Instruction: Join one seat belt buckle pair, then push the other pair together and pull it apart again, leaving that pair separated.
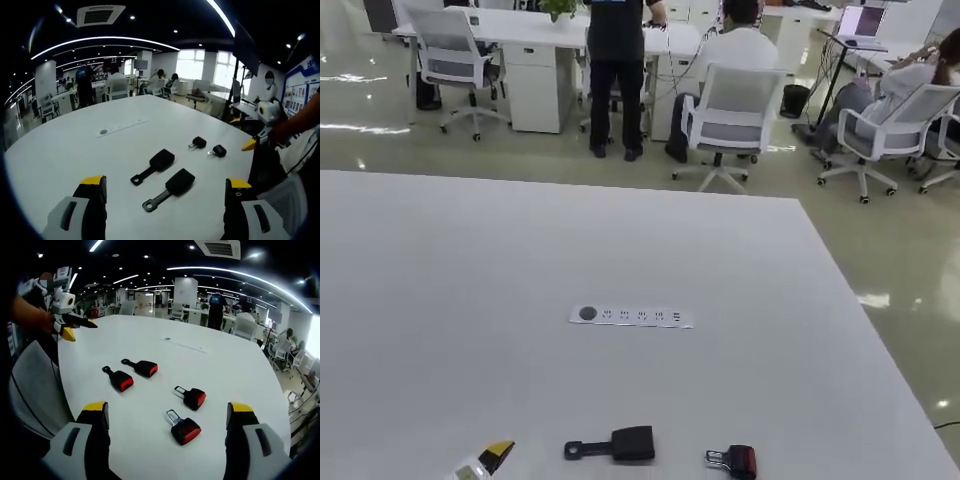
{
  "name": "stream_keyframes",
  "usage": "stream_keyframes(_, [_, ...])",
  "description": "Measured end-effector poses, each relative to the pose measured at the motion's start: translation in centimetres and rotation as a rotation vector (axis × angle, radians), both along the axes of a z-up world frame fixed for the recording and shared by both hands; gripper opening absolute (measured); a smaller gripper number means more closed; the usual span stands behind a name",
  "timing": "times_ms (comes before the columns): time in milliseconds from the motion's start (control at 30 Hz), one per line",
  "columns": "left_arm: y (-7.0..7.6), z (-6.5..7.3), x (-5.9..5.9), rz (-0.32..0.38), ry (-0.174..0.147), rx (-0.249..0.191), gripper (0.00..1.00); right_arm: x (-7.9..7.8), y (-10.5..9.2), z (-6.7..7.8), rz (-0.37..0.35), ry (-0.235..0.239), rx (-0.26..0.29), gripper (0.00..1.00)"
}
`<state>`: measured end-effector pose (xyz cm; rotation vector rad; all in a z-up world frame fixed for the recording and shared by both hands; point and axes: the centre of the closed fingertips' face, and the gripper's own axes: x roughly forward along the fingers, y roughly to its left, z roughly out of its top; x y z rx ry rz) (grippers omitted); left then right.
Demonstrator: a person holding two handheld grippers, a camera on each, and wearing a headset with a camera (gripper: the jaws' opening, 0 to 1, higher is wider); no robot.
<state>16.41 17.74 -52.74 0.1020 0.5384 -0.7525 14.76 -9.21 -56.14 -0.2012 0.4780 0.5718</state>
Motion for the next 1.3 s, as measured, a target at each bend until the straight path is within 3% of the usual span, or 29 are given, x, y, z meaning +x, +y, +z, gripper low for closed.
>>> stream_keyframes(433, [-0.8, -2.5, 0.8, -0.030, 0.051, 0.021, 0.99, 0.2, -1.3, -2.4, 0.011, 0.047, -0.001, 0.96])
stream_keyframes(967, [-3.8, -4.7, 1.8, -0.069, 0.114, 0.032, 0.98, 2.0, -2.6, -5.1, 0.026, 0.110, -0.011, 0.93])
stream_keyframes(1133, [-4.1, -6.8, 1.9, -0.083, 0.140, 0.036, 0.97, 2.3, -2.7, -6.0, 0.040, 0.129, -0.018, 0.91])
stream_keyframes(1300, [-4.8, -7.7, 2.0, -0.115, 0.157, 0.048, 0.95, 2.7, -2.6, -6.8, 0.052, 0.153, -0.020, 0.90])
